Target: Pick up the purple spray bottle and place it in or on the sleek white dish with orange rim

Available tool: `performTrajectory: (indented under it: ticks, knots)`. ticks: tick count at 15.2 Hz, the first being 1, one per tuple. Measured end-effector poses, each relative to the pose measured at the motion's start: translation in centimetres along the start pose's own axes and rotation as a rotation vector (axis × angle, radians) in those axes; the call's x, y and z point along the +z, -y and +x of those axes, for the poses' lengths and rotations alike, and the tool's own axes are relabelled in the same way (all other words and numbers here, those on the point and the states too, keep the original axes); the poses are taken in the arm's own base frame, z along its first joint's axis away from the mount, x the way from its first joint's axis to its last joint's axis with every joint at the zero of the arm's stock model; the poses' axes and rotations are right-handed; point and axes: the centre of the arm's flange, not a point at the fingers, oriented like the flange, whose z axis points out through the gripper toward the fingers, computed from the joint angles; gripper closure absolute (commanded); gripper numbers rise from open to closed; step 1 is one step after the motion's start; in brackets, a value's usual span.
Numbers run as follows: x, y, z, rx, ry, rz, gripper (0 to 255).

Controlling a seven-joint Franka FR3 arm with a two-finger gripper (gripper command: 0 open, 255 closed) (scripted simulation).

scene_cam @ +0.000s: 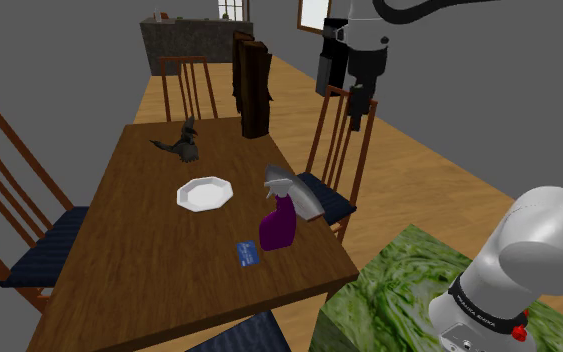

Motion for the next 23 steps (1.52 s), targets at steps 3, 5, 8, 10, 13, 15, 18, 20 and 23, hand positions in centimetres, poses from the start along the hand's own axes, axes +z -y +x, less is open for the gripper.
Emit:
performTrajectory:
  ticks: [3,5,8,10,13,15,18,20,23]
  knots:
    - [1.6,1.9,4.2,-0.096,0.046,-0.019,0]
    - [3.1,3.3,6.5,-0.160,0.078,-0.031,0]
    - [5.0,5.7,10.0,-0.256,0.124,-0.050,0]
    - [6.4,7.6,12.1,-0.320,0.154,-0.063,0]
    - [9.1,10.3,14.9,-0.416,0.201,-0.082,0]
    - [11.0,12.7,16.1,-0.480,0.233,-0.094,0]
    - [10.4,15.6,18.4,-0.565,0.235,-0.130,0]
    - [10.0,17.9,18.8,-0.619,0.223,-0.161,0]
    - [9.6,21.6,19.2,-0.704,0.210,-0.204,0]
